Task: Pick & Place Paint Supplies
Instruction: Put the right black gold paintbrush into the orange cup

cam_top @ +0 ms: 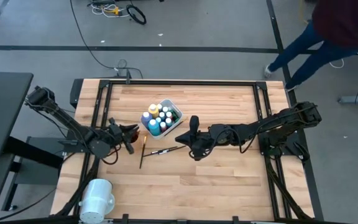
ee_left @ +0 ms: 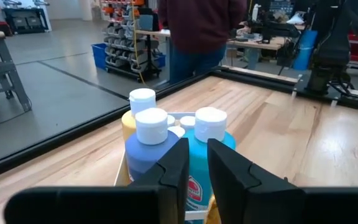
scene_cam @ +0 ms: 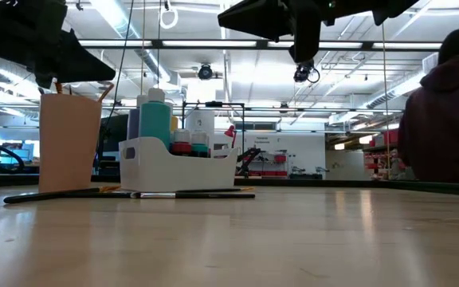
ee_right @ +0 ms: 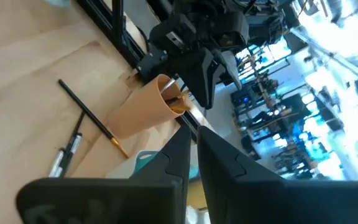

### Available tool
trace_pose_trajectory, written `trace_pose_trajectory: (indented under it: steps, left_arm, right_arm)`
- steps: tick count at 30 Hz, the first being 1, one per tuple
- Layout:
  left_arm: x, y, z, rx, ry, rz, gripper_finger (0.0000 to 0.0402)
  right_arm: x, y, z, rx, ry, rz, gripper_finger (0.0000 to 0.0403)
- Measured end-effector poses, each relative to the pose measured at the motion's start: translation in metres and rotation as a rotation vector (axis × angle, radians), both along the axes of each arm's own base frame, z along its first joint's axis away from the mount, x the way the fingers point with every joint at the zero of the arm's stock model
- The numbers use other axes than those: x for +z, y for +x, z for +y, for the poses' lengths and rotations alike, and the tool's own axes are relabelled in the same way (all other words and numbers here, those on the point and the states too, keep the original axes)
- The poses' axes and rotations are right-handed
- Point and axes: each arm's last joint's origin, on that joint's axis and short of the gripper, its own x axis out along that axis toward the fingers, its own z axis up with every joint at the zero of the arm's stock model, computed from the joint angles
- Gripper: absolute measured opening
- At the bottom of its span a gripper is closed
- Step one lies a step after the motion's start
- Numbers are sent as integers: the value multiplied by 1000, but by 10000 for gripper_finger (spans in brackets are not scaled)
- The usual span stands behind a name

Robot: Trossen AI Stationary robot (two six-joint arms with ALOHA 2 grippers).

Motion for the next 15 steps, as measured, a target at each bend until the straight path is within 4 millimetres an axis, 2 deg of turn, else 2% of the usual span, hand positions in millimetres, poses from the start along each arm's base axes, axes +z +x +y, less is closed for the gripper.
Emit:
trace_pose_trajectory:
  steps: [8,15]
  left_arm:
    - [2,1,0,-3,-10,-15,68]
    - [13,3,-3,-13,-11,-67,67]
  right_arm:
    - [-3,1,-11,-131,259,10,33]
    - [-17,2,-36,-277,315,100,60]
